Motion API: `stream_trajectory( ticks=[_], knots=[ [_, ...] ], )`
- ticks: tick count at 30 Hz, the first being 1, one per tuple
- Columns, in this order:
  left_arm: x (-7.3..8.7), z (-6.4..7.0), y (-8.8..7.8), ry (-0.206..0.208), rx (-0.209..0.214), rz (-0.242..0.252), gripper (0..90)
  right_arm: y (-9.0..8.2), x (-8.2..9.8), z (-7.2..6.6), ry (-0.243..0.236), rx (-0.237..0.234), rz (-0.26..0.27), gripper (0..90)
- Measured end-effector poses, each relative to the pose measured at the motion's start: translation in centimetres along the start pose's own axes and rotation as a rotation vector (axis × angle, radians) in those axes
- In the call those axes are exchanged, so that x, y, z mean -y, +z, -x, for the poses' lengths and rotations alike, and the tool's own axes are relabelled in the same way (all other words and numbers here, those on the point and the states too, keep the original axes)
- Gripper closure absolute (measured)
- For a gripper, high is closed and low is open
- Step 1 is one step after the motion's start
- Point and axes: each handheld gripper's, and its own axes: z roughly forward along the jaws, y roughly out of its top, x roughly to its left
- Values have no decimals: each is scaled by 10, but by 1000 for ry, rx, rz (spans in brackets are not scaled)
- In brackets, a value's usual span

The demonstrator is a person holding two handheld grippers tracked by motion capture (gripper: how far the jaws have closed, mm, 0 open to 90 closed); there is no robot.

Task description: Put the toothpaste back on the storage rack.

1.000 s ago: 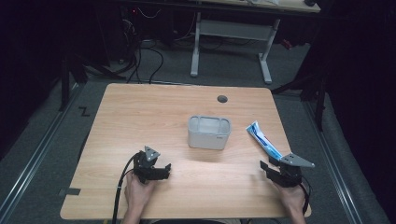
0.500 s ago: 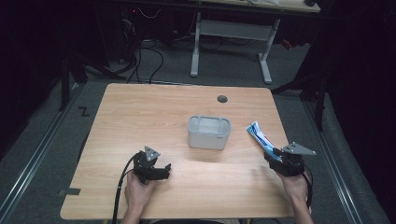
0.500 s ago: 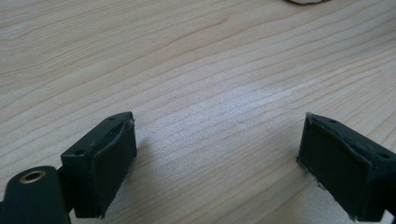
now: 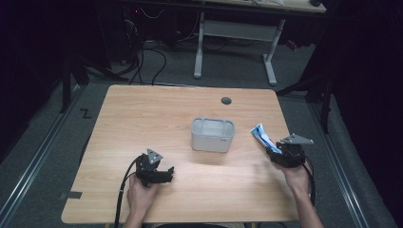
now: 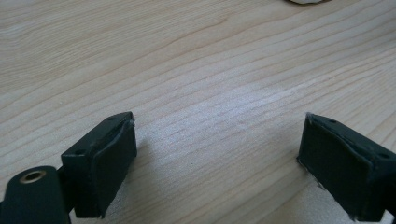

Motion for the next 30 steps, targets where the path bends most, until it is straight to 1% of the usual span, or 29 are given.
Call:
stream_trajectory(
  ticks=[6,9,13,18,20,23,26,29,30],
  knots=[
    [0,0,0,0,0,0,116,10,-11,1,-15,5,-29,480],
    [0,0,0,-1,0,0,116,16,-15,1,-17,17,-51,467],
    [0,0,0,-1,0,0,117,25,-16,3,-7,33,-75,446],
    [0,0,0,-1,0,0,117,34,-17,8,6,29,-110,425],
    [0,0,0,-1,0,0,117,36,-20,9,-1,28,-122,419],
    [0,0,0,-1,0,0,117,39,-26,8,-13,28,-118,417],
    [0,0,0,-1,1,0,117,44,-32,8,-19,25,-136,405],
    [0,0,0,0,2,1,118,48,-38,6,-26,25,-139,402],
    [0,0,0,0,2,1,119,51,-40,6,-33,22,-154,396]
  ],
)
